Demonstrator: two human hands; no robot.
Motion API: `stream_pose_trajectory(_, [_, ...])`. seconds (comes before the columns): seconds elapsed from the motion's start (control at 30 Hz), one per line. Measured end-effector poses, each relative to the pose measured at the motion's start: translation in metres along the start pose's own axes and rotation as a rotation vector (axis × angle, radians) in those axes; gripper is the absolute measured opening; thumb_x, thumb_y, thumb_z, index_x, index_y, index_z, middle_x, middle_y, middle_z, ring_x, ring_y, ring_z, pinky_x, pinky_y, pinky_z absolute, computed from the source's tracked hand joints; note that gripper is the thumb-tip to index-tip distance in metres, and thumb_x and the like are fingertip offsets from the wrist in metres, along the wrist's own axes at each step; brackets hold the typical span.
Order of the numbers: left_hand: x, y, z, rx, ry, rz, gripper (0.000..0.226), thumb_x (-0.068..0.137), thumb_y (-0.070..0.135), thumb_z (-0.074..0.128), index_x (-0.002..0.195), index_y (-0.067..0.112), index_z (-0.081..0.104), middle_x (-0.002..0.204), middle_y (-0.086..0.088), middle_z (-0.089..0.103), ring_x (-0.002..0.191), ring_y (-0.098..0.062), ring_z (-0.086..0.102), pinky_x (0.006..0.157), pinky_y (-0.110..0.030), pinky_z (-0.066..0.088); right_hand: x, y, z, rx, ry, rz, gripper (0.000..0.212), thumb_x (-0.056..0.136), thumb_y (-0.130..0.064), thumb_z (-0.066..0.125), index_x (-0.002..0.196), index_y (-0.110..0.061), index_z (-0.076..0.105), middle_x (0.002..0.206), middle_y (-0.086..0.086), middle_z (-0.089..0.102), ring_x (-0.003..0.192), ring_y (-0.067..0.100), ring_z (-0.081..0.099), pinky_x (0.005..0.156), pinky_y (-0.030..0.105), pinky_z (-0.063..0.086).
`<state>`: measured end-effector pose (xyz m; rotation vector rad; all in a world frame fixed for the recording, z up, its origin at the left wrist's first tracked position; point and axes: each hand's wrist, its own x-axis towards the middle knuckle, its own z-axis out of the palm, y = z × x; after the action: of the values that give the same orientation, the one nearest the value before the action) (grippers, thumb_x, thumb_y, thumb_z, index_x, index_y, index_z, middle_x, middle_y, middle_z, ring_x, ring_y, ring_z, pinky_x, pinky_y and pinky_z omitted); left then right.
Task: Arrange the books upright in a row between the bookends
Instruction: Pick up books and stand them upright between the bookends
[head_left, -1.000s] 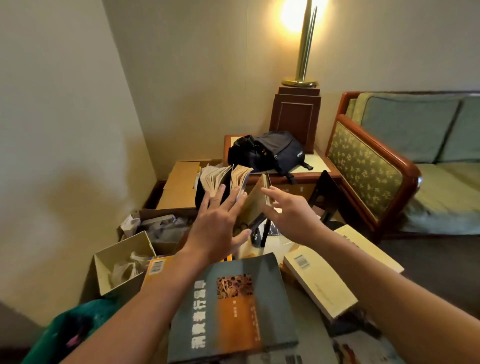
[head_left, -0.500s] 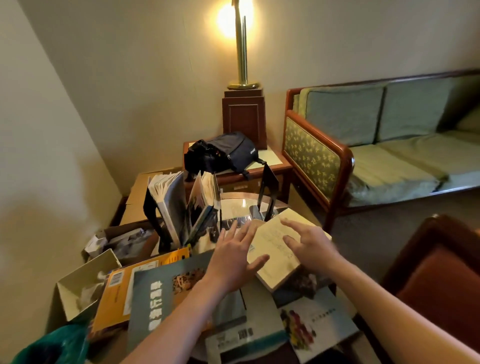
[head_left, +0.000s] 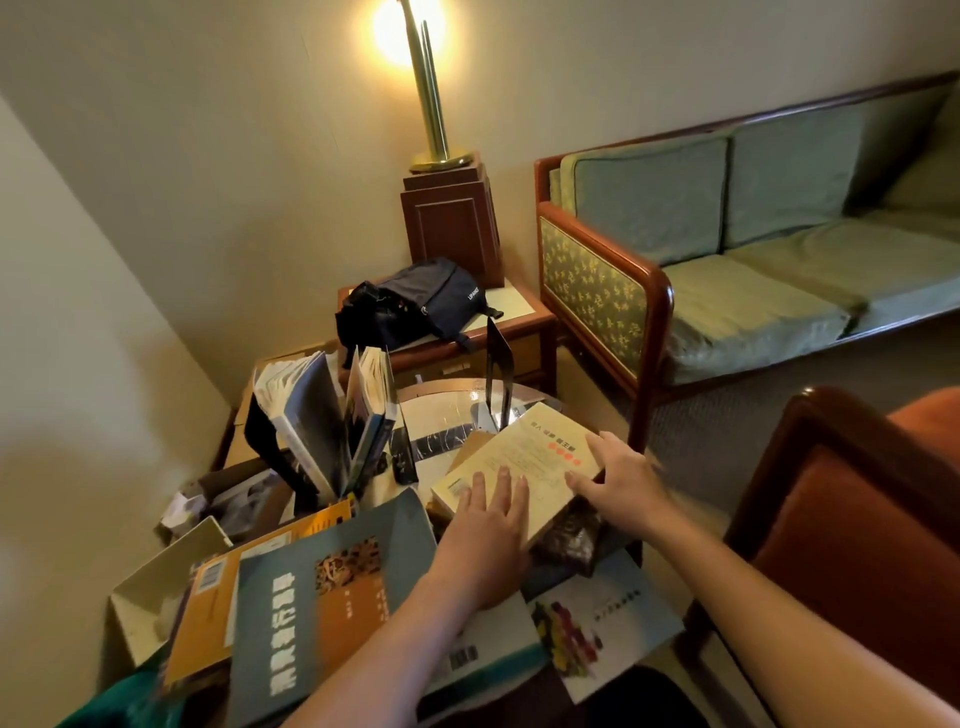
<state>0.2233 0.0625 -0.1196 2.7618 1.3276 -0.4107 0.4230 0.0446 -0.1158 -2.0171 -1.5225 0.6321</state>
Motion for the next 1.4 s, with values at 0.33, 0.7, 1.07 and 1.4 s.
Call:
stream_pose_trajectory(0.33, [-0.017, 0.011, -0.021, -0.123, 0.194, 0.035, 0.070, 0.101, 0.016, 0.047, 0.159, 0.015, 0.008, 0.164, -0.011, 0.021, 0.149, -0.032, 0.026, 0.121, -0.041, 0.026, 0.003, -0.008, -0.009, 0.288, 0.234, 0.154, 0.052, 0.089, -0.025, 0.074, 0.137, -0.012, 0.060, 0.132, 0.009, 0.061, 0.110, 0.021, 0.061, 0.090, 0.029, 0.049])
stream_pose_trajectory(0.7, [-0.035, -0.032, -0.008, -0.121, 0.584, 0.406, 0.049, 0.097, 0.012, 0.039, 0.146, 0.010, 0.046, 0.147, -0.008, 0.051, 0.138, -0.022, 0.046, 0.114, -0.050, 0.039, 0.000, -0.017, -0.037, 1.030, -0.267, 0.408, 0.065, 0.096, 0.003, 0.054, 0.152, -0.026, 0.038, 0.122, 0.016, 0.059, 0.092, 0.028, 0.074, 0.062, 0.031, 0.059])
stream_pose_trajectory(1.07, [-0.049, -0.056, -0.011, -0.002, 0.650, 0.541, 0.049, 0.100, 0.013, 0.051, 0.148, 0.012, 0.042, 0.152, -0.006, 0.045, 0.142, -0.017, 0.041, 0.117, -0.042, 0.037, -0.015, -0.022, -0.053, 1.241, -0.533, 0.472, 0.059, 0.085, 0.004, 0.059, 0.137, -0.025, 0.060, 0.136, 0.023, 0.052, 0.099, 0.036, 0.070, 0.054, 0.030, 0.060])
stream_pose_trajectory(1.4, [-0.045, -0.059, 0.007, 0.009, 0.482, 0.307, 0.080, 0.101, 0.026, 0.053, 0.160, 0.024, 0.000, 0.168, 0.000, 0.003, 0.154, -0.020, 0.007, 0.121, -0.046, 0.025, -0.022, -0.069, -0.069, 0.868, -0.264, 0.147, 0.053, 0.090, 0.010, 0.059, 0.125, -0.029, 0.068, 0.127, 0.010, 0.057, 0.098, 0.031, 0.071, 0.064, 0.033, 0.061])
